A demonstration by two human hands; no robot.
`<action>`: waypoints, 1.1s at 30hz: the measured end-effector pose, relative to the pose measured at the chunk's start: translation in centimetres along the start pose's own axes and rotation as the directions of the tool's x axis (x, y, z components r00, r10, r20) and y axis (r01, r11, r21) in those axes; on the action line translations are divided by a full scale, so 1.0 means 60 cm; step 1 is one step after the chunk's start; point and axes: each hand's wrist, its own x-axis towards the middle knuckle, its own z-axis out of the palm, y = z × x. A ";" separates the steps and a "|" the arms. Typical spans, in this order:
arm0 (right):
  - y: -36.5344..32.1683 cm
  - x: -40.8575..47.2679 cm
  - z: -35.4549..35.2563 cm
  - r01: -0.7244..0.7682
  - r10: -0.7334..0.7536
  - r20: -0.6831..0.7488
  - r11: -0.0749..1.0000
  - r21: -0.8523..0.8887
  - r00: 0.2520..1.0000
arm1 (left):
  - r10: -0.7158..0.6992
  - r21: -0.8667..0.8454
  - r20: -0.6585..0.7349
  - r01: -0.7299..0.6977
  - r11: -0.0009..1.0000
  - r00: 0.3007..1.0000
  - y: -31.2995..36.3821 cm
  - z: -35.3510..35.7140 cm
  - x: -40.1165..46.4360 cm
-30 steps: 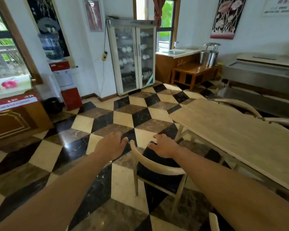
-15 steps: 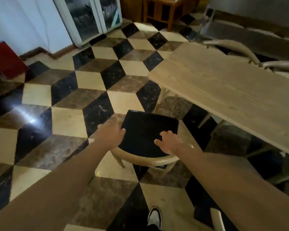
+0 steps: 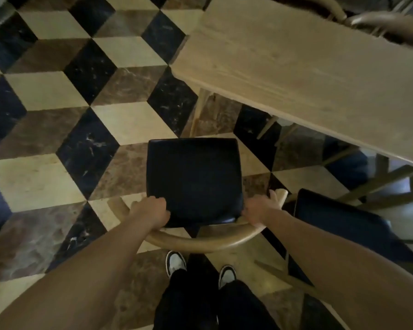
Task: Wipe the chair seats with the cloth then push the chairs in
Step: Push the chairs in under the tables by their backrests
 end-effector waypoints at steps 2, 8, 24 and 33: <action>-0.005 0.006 0.002 -0.020 0.021 -0.057 1.000 0.010 0.998 | 0.005 0.009 0.046 -0.006 1.000 0.999 -0.026 -0.003 0.015; 0.020 0.013 0.006 -0.151 0.176 -0.294 0.983 0.107 0.939 | -0.075 0.096 -0.112 0.086 0.992 0.991 -0.076 -0.012 0.030; 0.016 -0.014 0.014 -0.359 0.608 0.464 -0.295 0.885 0.644 | -0.695 -0.885 0.435 0.414 -0.213 0.573 -0.073 0.033 0.006; 0.031 -0.009 0.032 -0.399 0.463 0.542 -0.375 0.837 0.702 | -0.529 -0.847 0.531 0.390 -0.361 0.662 -0.060 0.041 -0.013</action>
